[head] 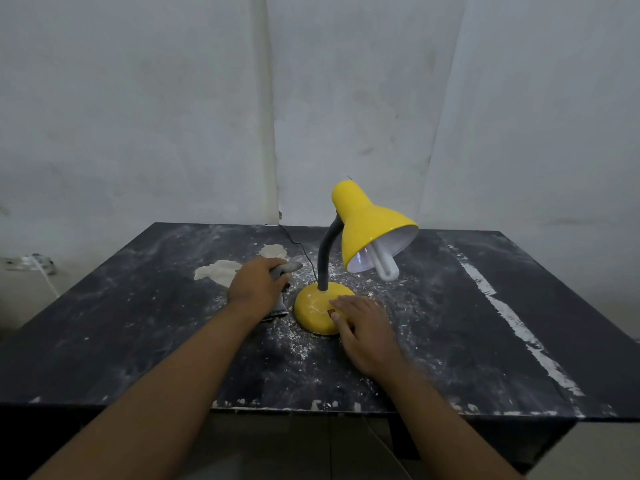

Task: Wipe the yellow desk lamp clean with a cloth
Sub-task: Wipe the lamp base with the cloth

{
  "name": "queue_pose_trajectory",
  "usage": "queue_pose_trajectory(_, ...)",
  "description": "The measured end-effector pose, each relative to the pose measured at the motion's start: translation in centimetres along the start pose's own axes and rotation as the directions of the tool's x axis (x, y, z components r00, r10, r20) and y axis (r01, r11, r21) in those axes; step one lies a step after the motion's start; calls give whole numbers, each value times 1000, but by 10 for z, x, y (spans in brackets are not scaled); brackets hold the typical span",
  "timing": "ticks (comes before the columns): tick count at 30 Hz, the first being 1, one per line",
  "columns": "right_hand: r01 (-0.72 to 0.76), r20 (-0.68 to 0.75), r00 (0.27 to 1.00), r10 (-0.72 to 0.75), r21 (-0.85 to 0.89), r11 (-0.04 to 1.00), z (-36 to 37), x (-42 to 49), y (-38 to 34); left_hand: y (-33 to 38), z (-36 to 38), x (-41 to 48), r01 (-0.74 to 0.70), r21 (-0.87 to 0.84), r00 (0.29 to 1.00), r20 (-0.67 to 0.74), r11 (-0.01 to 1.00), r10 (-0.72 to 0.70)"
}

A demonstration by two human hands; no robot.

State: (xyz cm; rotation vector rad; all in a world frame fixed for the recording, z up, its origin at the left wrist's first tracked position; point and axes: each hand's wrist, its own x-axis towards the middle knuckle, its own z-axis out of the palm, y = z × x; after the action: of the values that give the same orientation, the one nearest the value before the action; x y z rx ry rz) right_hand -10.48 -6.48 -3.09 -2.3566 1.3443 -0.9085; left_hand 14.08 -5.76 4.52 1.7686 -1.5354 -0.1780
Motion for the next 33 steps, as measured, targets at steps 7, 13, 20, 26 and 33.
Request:
queue_pose_trajectory(7, 13, -59, 998, -8, 86, 996, -1, -3, 0, -2, 37, 24, -140, 114, 931, 353, 984, 92)
queue_pose_trajectory(13, 31, -77, 997, -23, 104, 994, -2, -1, 1, -3, 23, 28, -288, 220, 852, 504, 932, 144)
queue_pose_trajectory(20, 35, -108, 994, -23, 116, 993, -1, -1, 1, -2, -9, 34, -359, 290, 872, 442, 887, 209)
queue_pose_trajectory(26, 37, -109, 994, -24, 120, 992, -3, -2, 0, -12, 14, 20, -409, 226, 821, 515, 884, 248)
queue_pose_trajectory(33, 15, -93, 996, -2, 143, 990, -5, -4, -2, -11, 9, 20, -351, 180, 871, 423, 919, 250)
